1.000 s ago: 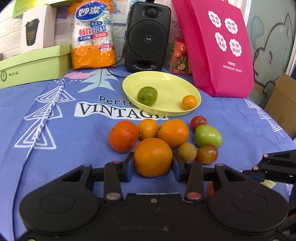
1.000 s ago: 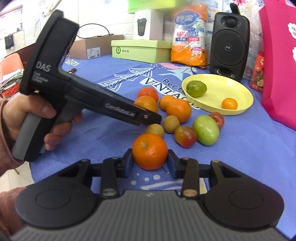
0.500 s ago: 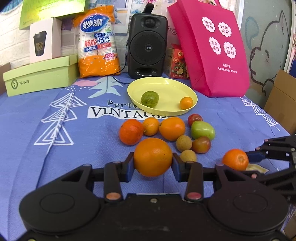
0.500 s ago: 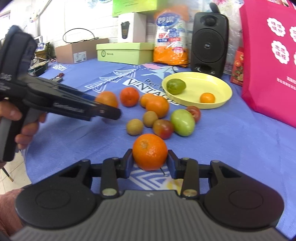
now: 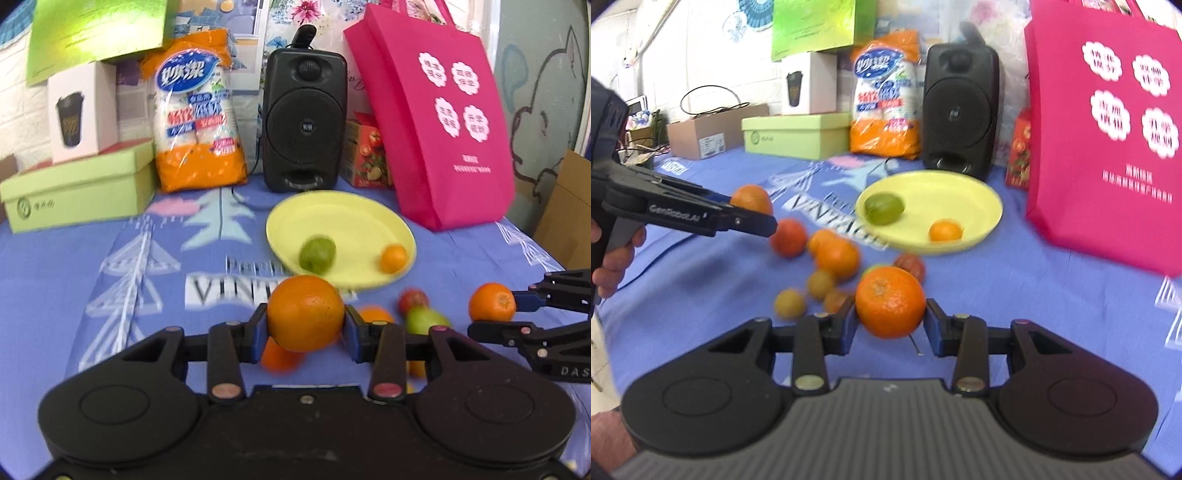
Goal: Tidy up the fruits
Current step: 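Grasp a large orange with the left tool while the right tool grasps a tangerine, then place both oranges onto the yellow plate and open both tools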
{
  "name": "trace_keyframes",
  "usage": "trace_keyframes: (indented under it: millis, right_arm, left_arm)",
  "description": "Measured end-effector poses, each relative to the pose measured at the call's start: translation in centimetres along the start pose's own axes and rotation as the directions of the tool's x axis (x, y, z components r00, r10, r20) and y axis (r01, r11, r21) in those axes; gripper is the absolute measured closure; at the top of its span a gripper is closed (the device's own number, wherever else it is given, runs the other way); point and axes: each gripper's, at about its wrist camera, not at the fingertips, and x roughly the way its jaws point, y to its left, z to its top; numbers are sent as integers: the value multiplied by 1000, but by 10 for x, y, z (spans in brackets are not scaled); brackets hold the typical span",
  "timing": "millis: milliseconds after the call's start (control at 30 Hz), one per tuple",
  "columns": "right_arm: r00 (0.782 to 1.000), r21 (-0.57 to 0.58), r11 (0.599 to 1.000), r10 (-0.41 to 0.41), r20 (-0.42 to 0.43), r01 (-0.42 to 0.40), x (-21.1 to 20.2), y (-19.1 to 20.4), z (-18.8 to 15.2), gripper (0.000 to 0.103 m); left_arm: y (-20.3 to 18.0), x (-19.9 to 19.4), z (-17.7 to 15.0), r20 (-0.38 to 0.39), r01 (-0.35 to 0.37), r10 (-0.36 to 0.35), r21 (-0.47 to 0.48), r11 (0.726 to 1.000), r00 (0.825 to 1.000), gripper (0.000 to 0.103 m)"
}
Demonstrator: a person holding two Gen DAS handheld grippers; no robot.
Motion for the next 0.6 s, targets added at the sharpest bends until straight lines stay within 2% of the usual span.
trace_keyframes:
  millis: [300, 433, 567, 600]
  right_arm:
    - [999, -2, 999, 44, -12, -44, 66, -13, 53, 66]
    - [998, 3, 999, 44, -33, -44, 95, -15, 62, 66]
    - [998, 26, 999, 41, -49, -39, 115, -20, 63, 66]
    - [998, 29, 999, 42, -48, -41, 118, -21, 63, 66]
  left_arm:
    - [7, 95, 70, -25, -23, 23, -4, 1000, 999, 63]
    - [5, 137, 82, -63, -21, 22, 10, 1000, 998, 63]
    - [11, 171, 87, -114, -11, 7, -36, 999, 993, 61]
    - [13, 176, 87, -119, -20, 14, -47, 999, 993, 58]
